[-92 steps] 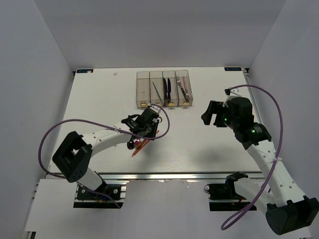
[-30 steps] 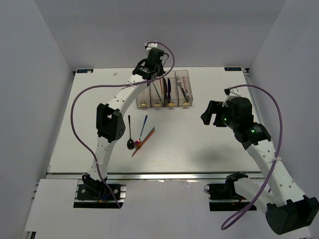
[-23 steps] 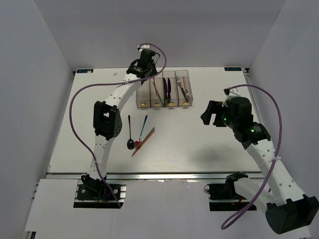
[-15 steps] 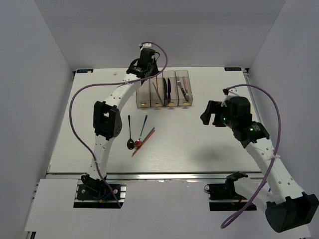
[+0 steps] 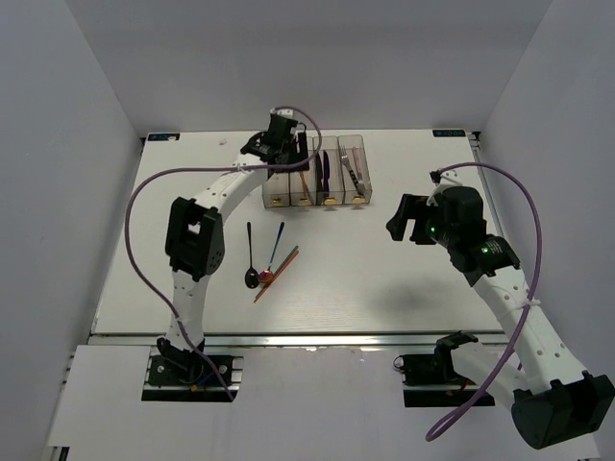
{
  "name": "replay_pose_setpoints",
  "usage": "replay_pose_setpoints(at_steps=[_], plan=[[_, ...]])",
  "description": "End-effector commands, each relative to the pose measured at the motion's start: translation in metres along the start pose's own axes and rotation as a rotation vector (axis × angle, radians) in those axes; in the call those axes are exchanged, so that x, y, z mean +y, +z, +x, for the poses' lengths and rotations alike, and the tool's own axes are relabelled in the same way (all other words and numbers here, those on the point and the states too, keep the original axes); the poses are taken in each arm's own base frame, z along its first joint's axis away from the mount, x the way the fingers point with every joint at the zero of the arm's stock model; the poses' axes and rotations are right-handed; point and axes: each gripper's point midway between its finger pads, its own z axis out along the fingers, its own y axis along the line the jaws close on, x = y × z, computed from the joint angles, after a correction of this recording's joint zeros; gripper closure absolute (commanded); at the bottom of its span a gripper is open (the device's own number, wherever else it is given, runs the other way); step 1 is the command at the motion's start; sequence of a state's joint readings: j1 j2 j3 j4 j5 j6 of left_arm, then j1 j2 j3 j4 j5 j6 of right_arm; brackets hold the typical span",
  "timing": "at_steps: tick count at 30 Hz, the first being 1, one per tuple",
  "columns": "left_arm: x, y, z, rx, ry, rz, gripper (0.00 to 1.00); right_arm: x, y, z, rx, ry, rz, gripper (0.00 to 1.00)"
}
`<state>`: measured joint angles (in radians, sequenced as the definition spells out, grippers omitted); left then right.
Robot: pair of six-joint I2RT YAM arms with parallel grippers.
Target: Sort the eating utensils into containers
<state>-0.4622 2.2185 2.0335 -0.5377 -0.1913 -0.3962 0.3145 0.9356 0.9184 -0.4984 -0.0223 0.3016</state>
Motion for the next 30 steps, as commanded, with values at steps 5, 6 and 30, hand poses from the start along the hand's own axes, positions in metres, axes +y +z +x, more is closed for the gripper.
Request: replay_pose_setpoints(at_steps=[5, 6, 30], plan=[[-0.028, -0.123, 0.091, 0.103, 0.300, 0.076, 0.37, 0.011, -0.008, -0.020, -0.071, -0.022, -0.050, 0.11], [-0.025, -0.124, 0.119, 0.152, 0.325, 0.087, 0.44, 0.011, -0.009, -0.019, -0.069, -0.022, -0.052, 0.11], [0.005, -0.122, 0.236, 0.383, 0.350, 0.039, 0.55, 0.012, -0.003, -0.005, -0.036, -0.018, -0.076, 0.11]])
